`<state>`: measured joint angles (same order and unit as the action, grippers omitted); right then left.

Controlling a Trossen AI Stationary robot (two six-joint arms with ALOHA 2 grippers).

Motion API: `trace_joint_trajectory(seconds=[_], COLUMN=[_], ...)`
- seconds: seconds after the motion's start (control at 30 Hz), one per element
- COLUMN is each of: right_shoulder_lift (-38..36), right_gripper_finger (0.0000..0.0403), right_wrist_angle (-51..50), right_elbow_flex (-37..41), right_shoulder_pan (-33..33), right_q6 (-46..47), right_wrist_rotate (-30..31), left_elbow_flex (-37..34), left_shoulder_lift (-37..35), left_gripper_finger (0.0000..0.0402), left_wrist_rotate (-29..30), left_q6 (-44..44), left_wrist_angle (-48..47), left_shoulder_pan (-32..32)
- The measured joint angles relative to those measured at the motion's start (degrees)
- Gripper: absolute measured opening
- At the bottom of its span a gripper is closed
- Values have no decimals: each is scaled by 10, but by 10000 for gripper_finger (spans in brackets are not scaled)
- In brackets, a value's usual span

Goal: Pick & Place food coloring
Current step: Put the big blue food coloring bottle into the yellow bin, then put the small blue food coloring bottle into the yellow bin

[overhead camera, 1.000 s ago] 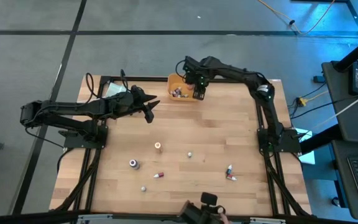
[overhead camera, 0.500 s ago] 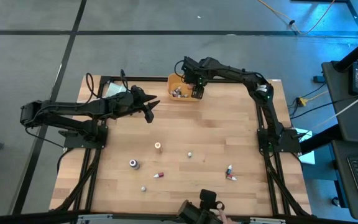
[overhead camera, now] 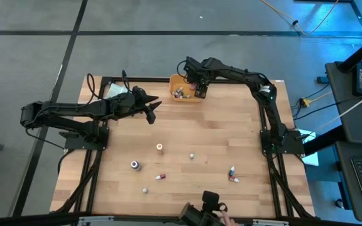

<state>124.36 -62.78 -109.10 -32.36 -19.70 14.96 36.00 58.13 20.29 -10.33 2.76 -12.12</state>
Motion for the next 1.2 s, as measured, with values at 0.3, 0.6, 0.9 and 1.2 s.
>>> trace_joint_trajectory(seconds=[0.3,0.6,0.9,1.2], right_shoulder_lift=[-6,-7,-10,-127], right_gripper_finger=[167,168,168,168], right_wrist_angle=[-4,-59,-199,-183], right_elbow_flex=[-23,-131,-260,-145], right_shoulder_pan=[0,1,46,154], right_q6=[-1,10,61,79], right_wrist_rotate=[0,-47,-156,-163], left_elbow_flex=[0,0,0,0], left_shoulder_lift=[0,0,0,0], left_gripper_finger=[127,127,127,127], left_wrist_rotate=[0,0,0,-23], left_q6=[0,0,0,0], left_wrist_angle=[0,0,0,0], left_shoulder_pan=[0,0,0,0])
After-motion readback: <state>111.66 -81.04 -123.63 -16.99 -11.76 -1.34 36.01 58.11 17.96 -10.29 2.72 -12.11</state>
